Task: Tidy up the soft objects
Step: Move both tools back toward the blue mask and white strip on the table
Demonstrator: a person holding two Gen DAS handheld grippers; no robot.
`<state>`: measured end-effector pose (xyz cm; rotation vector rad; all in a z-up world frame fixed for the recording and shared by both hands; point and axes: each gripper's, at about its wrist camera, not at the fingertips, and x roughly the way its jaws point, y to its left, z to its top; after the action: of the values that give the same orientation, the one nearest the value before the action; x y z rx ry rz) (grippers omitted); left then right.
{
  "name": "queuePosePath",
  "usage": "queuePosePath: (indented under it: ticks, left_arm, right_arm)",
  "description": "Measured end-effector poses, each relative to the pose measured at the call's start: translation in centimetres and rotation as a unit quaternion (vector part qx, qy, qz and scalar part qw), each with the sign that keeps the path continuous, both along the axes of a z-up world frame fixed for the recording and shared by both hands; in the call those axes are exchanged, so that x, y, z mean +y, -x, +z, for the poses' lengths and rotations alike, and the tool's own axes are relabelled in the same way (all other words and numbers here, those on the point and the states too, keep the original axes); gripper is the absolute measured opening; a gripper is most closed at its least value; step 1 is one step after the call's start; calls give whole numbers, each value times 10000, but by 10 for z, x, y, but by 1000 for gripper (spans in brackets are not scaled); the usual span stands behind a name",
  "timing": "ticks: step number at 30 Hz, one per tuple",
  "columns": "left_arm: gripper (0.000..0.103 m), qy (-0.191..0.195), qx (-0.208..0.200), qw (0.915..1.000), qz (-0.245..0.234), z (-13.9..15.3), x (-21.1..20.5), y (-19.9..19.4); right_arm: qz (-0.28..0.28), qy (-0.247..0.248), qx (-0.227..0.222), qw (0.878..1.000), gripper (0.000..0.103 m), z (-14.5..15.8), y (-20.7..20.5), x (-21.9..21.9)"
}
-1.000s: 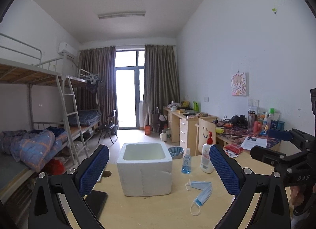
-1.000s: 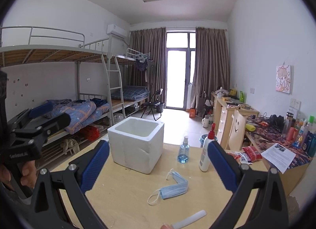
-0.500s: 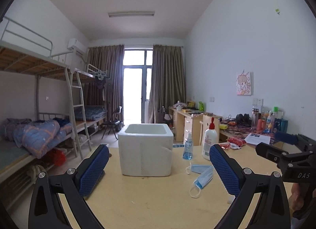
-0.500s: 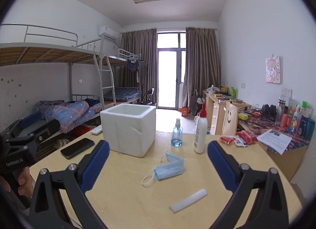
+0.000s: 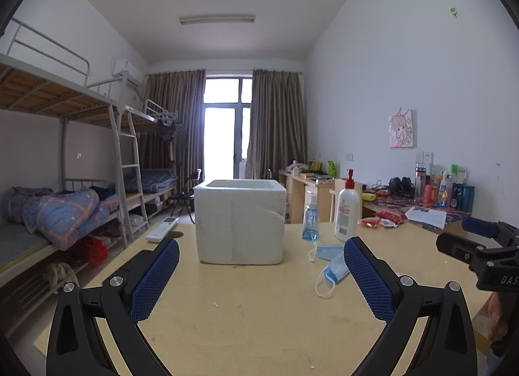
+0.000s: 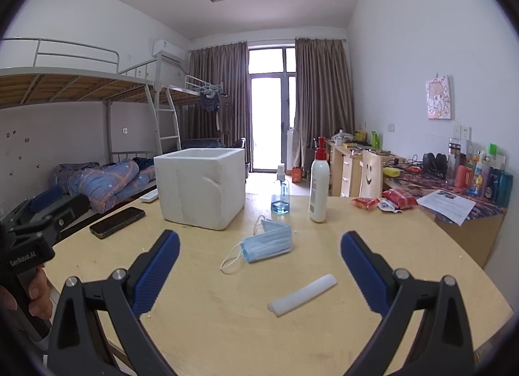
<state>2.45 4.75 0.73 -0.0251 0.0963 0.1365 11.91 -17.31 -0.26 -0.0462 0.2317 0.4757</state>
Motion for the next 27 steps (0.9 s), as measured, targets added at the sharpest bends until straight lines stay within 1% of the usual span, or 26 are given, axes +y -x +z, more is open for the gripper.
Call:
queuePosePath:
  ticks: [7, 11, 13, 17, 20, 27]
  left_arm:
    - [102, 42, 73, 9999, -59, -17, -2, 2]
    - [102, 10, 151, 9998, -111, -17, -3, -1]
    - [102, 96, 197, 9996, -196, -17, -2, -4]
    - [102, 288, 252, 9992, -118, -15, 5, -9]
    - [102, 396, 360, 9984, -199, -15, 6, -15]
    - [102, 250, 425, 9970, -589, -11, -16, -29]
  right_arm:
    - [66, -131, 379, 9992, 101, -17, -12, -4]
    - [25, -119, 473, 9988, 101, -22, -15, -5]
    - [8, -110, 474, 9988, 101, -22, -15, -5]
    - [-34, -88, 454, 9989, 101, -21, -15, -7]
    - [-91, -108, 472, 9988, 101, -21, -15, -13]
    - [-410, -269, 432, 9979, 101, -19, -10, -37]
